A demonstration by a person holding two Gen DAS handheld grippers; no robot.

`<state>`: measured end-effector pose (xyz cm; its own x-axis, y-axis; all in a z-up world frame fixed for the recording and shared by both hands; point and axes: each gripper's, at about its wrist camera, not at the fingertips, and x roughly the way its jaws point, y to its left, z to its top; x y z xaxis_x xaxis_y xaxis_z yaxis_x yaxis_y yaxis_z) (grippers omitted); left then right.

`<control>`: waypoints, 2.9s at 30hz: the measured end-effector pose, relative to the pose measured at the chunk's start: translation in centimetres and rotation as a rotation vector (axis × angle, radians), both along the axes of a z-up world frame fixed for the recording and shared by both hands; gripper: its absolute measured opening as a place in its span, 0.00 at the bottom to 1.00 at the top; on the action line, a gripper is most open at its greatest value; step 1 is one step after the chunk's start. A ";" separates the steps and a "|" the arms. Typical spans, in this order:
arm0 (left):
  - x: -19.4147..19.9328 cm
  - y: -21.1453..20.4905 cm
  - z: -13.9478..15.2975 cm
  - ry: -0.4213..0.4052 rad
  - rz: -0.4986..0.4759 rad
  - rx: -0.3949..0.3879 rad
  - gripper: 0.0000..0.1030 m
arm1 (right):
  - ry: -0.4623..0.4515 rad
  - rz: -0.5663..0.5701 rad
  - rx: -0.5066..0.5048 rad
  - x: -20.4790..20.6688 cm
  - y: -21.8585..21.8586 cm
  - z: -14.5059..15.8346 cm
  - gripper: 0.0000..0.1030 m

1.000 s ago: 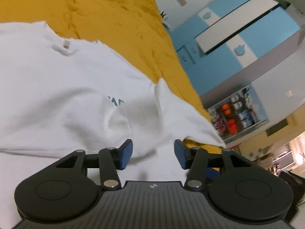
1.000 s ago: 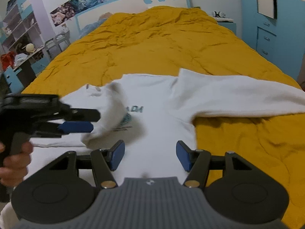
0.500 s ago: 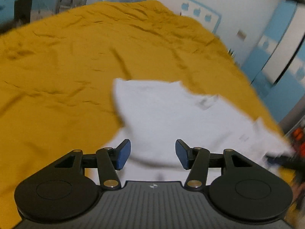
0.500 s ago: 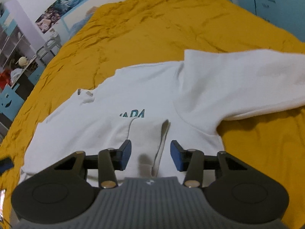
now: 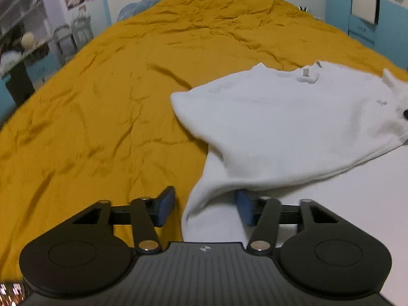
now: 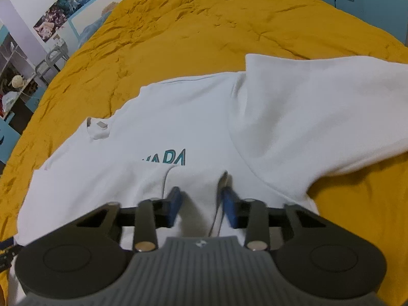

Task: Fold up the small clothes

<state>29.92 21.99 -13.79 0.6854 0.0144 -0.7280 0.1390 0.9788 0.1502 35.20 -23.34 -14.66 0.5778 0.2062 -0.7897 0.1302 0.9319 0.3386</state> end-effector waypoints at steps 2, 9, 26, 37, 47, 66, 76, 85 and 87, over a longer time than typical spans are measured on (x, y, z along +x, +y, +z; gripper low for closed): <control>0.5 -0.3 -0.1 -0.005 0.003 -0.008 0.29 | 0.012 0.000 0.005 0.6 0.2 0.2 0.03; -1.2 1.7 1.1 -0.064 0.120 -0.146 0.09 | -0.174 0.061 -0.025 0.9 1.4 7.0 0.00; -1.8 3.4 1.6 0.133 0.155 -0.272 0.22 | -0.047 -0.057 -0.065 0.6 -2.0 1.1 0.18; 3.8 6.4 4.0 0.015 0.208 -0.601 0.54 | -0.072 -0.034 -0.025 0.1 -3.1 1.6 0.32; 11.5 8.5 -2.9 0.091 0.440 -0.827 0.49 | -0.065 -0.072 0.050 1.4 -4.1 0.0 0.32; 12.6 7.0 -1.7 -0.088 0.400 -0.660 0.04 | -0.187 0.004 -0.127 4.0 -1.6 1.1 0.02; 9.7 6.9 0.8 0.019 0.340 -0.543 0.26 | -0.123 -0.058 -0.061 1.8 -3.0 1.2 0.20; 4.7 6.1 1.6 0.090 0.299 -0.588 0.48 | -0.084 -0.048 0.049 -1.3 -1.9 0.3 0.23; 4.2 5.4 1.1 0.103 0.305 -0.594 0.48 | -0.082 -0.041 0.012 -1.3 -1.5 0.2 0.03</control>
